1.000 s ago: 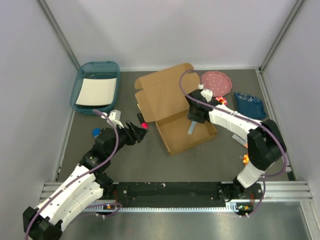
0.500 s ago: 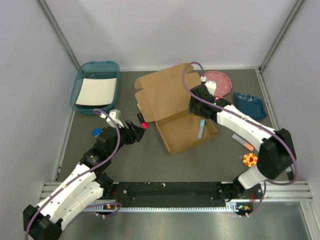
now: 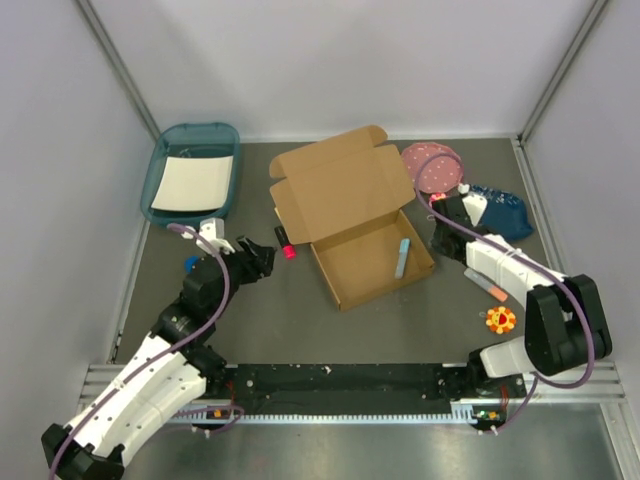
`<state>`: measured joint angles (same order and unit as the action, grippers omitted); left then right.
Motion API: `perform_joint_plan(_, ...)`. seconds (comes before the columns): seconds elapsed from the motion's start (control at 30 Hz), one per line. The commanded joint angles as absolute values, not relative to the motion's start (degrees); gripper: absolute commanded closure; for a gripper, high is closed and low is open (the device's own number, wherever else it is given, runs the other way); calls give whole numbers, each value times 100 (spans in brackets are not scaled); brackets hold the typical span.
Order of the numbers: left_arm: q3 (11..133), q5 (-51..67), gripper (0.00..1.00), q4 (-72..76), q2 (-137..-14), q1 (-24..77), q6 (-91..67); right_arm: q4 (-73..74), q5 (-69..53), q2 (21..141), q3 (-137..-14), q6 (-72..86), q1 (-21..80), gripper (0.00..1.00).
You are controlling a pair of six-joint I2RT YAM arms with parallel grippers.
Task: Fold the paper box
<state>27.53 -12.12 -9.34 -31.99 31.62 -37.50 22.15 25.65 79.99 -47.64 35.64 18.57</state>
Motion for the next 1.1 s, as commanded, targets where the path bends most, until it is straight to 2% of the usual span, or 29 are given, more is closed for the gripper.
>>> perform_joint_plan(0.0, 3120, -1994, 32, -984, -3216, 3173, -3630, 1670, 2180, 7892, -4773, 4087, 1714, 60)
perform_joint_plan(0.13, 3225, -2250, 32, -985, -3480, 3120, -3770, 1495, 1742, 8059, -4536, 4227, 1714, 66)
perform_joint_plan(0.5, 3585, -2241, 31, -466, -4587, 2848, -4017, 914, 914, 7726, -3463, 4623, 1836, 68)
perform_joint_plan(0.73, 3972, -2153, 31, -88, -5211, 2497, -3920, 932, 722, 7278, -3252, 4816, 2513, 67)
perform_joint_plan(0.9, 4411, -1917, 30, 130, -5668, 2154, -3780, 1081, 729, 6953, -3243, 4825, 2619, 67)
perform_joint_plan(1.07, 4947, -1539, 29, 834, -6396, 1864, -3192, 1616, 1229, 6242, -3304, 4571, 2610, 60)
